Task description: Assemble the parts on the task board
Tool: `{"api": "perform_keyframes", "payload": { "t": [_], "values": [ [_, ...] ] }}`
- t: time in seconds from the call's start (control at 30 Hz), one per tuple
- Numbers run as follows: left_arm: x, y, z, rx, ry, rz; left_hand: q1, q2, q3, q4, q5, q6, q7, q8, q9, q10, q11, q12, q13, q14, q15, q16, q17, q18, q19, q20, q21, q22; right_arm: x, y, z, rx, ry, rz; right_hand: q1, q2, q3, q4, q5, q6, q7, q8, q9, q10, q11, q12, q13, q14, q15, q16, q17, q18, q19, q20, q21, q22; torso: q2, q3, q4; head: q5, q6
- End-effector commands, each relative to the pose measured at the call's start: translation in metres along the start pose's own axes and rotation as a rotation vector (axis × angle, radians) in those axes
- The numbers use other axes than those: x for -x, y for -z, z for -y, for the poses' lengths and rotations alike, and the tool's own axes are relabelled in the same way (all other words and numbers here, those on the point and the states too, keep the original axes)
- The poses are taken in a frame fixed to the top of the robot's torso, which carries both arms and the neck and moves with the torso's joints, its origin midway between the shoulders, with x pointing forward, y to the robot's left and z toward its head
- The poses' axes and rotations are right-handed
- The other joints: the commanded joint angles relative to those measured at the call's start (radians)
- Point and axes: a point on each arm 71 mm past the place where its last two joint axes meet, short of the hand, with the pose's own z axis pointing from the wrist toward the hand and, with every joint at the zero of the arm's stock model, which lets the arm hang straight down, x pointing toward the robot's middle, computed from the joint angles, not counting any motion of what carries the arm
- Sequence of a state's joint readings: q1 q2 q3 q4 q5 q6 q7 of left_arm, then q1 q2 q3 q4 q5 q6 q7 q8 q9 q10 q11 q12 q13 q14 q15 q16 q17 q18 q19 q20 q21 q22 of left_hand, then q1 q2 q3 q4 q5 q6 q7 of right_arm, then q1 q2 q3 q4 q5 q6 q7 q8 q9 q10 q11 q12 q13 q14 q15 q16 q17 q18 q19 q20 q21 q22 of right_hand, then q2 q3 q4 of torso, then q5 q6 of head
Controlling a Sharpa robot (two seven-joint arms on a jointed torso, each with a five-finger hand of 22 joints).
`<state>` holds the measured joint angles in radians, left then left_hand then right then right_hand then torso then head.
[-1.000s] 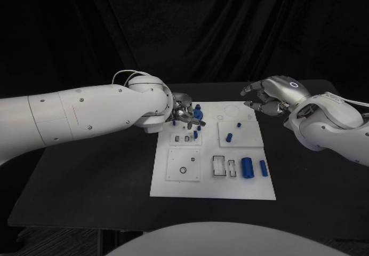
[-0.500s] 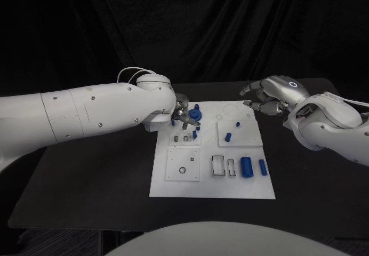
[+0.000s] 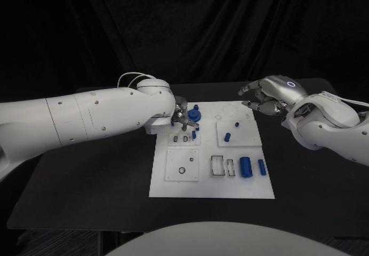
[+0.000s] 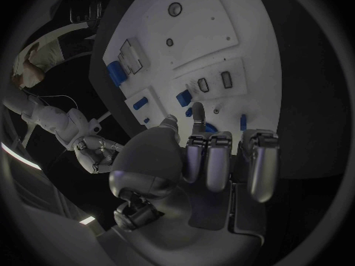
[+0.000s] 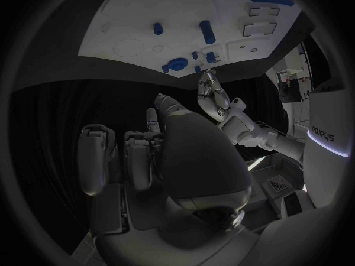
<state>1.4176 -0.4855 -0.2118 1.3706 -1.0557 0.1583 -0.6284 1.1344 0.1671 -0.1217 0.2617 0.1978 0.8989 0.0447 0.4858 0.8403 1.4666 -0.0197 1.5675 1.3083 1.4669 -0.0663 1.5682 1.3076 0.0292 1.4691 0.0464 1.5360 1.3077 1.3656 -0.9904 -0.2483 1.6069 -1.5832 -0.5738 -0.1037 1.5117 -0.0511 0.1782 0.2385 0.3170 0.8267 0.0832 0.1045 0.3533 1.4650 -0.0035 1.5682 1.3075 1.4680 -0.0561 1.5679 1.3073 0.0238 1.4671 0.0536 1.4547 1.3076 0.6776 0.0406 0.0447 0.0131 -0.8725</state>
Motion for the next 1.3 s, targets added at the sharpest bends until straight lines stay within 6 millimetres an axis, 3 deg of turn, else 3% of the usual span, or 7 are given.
{"api": "perform_keyframes", "payload": {
  "t": [0.03,0.43,0.93,1.3],
  "values": [
    [-0.002,-0.003,0.005,-0.047,0.022,0.024,0.01,-0.001,0.007,0.0,0.005,0.006,0.001,-0.004,0.002,0.104,-0.005,0.003,0.263,0.104,-0.007,0.003,0.263,-0.003,0.028,-0.007,-0.006,0.163,0.0,0.001,0.0,-0.009,0.0,0.002,-0.009,-0.003,0.0,0.008,0.004,0.008,0.0,0.001,-0.001,0.106,-0.003,0.003,0.263,0.103,-0.008,0.003,0.263,0.006,0.037,-0.005,0.001,0.224,-0.001,0.0011,0.0022,-0.005,0.0],
    [-0.011,-0.011,0.008,-0.056,0.024,0.004,0.01,0.001,0.01,0.0,0.007,0.007,0.002,-0.009,0.003,0.104,-0.004,0.003,0.263,0.104,-0.007,0.003,0.263,-0.002,0.026,-0.007,-0.008,0.16,-0.001,-0.002,-0.001,-0.009,0.0,-0.002,-0.01,-0.003,0.001,0.009,0.006,0.008,0.001,0.0,-0.002,0.106,-0.003,0.003,0.263,0.103,-0.008,0.003,0.263,0.005,0.04,-0.005,0.005,0.225,-0.002,-0.0009,0.0027,-0.016,0.0],
    [-0.017,-0.016,0.008,-0.05,0.018,-0.021,0.016,0.003,0.019,-0.004,0.019,0.013,0.002,-0.021,0.008,0.104,-0.004,0.003,0.263,0.104,-0.006,0.003,0.263,-0.001,0.024,-0.006,-0.01,0.157,-0.004,-0.003,-0.002,-0.008,0.001,-0.01,-0.009,-0.003,0.002,0.009,0.007,0.01,0.001,0.0,-0.003,0.106,-0.003,0.003,0.263,0.103,-0.009,0.003,0.263,0.005,0.041,-0.005,0.005,0.225,-0.004,0.0003,-0.0012,-0.012,0.0],
    [-0.019,-0.018,0.009,-0.054,0.015,-0.03,0.03,-0.001,0.036,-0.018,0.044,0.02,0.001,-0.039,0.016,0.104,-0.004,0.003,0.263,0.104,-0.006,0.003,0.263,-0.001,0.023,-0.006,-0.012,0.156,-0.006,-0.001,0.001,-0.017,0.002,-0.016,-0.009,-0.003,0.002,0.009,0.007,0.01,0.001,0.0,-0.003,0.106,-0.003,0.003,0.263,0.103,-0.009,0.003,0.263,0.005,0.041,-0.005,0.005,0.225,-0.005,0.0018,0.0016,-0.025,0.0]
  ]
}}
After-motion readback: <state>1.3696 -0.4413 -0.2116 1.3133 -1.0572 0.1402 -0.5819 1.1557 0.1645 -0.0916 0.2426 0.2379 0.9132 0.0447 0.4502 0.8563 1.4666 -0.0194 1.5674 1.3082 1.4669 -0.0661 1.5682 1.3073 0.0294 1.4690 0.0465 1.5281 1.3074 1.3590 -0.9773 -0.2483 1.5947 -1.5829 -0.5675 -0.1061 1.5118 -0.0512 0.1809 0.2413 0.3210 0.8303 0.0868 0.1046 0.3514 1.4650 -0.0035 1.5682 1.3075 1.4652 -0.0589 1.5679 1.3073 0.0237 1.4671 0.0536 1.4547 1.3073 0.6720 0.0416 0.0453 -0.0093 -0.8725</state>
